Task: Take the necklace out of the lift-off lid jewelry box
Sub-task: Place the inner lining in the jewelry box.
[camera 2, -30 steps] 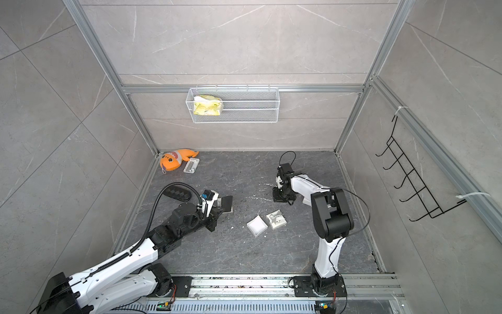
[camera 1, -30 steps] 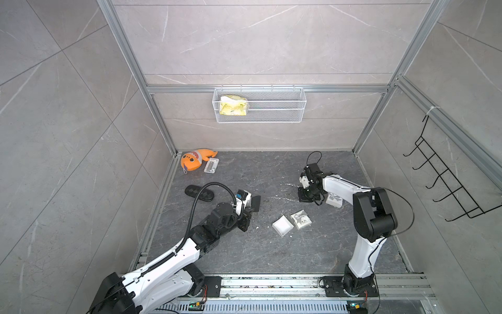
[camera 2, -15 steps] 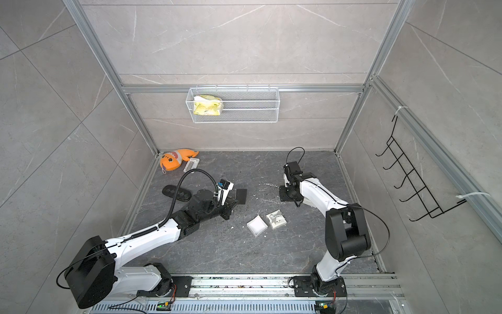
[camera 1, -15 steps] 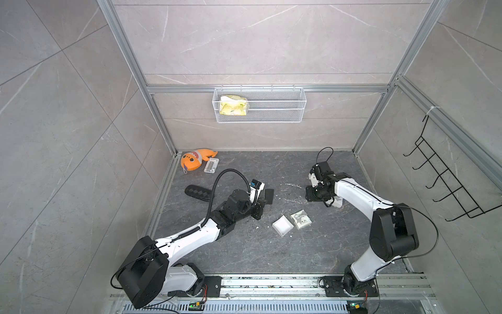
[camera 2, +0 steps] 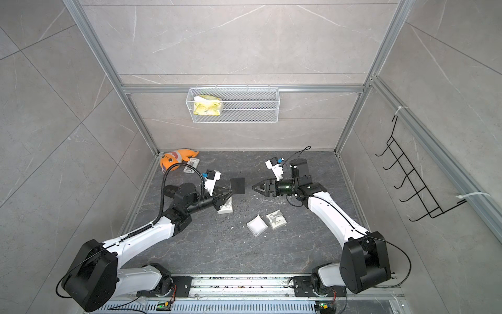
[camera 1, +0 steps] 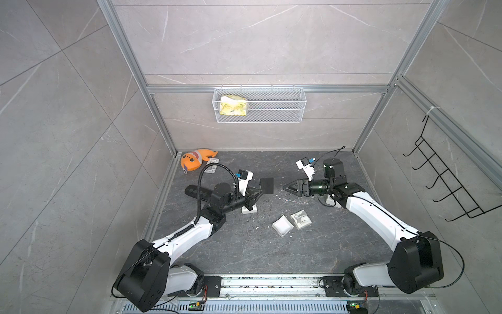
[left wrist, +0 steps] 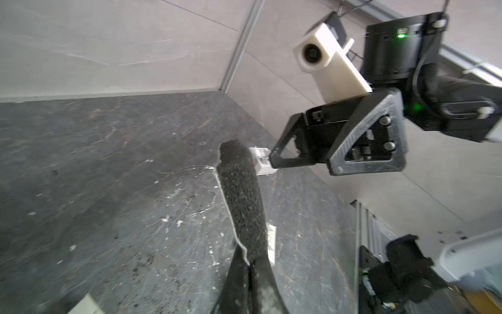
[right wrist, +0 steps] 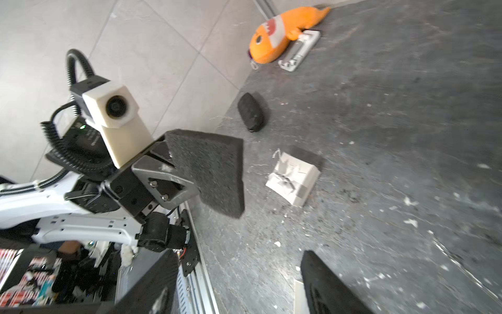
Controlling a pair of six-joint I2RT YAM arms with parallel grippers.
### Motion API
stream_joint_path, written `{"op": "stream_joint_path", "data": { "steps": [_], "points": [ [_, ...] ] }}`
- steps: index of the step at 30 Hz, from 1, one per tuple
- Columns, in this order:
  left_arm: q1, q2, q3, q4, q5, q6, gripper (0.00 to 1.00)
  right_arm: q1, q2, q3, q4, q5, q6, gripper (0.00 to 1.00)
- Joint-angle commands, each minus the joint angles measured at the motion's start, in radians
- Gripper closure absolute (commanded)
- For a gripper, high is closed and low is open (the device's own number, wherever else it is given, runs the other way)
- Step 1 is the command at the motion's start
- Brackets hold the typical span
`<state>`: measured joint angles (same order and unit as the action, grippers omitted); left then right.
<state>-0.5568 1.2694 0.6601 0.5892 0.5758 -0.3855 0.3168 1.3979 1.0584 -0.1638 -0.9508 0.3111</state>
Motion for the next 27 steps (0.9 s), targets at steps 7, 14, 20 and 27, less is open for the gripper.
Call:
{"op": "stream_joint_path", "data": {
  "steps": [7, 14, 20, 27],
  "points": [
    [-0.004, 0.033, -0.010, 0.344, 0.212, -0.133, 1.00, 0.062, 0.007, 0.008, 0.210, -0.110, 0.102, 0.37],
    [-0.004, 0.053, -0.025, 0.391, 0.226, -0.155, 1.00, 0.087, 0.023, 0.013, 0.313, -0.129, 0.178, 0.67],
    [-0.004, 0.003, -0.063, 0.246, 0.157, -0.095, 0.72, 0.087, -0.012, 0.084, -0.064, 0.005, 0.000, 0.92],
    [-0.006, -0.194, -0.162, -0.196, -0.098, 0.079, 0.52, 0.095, -0.023, 0.137, -0.550, 0.326, -0.154, 0.97]
  ]
}}
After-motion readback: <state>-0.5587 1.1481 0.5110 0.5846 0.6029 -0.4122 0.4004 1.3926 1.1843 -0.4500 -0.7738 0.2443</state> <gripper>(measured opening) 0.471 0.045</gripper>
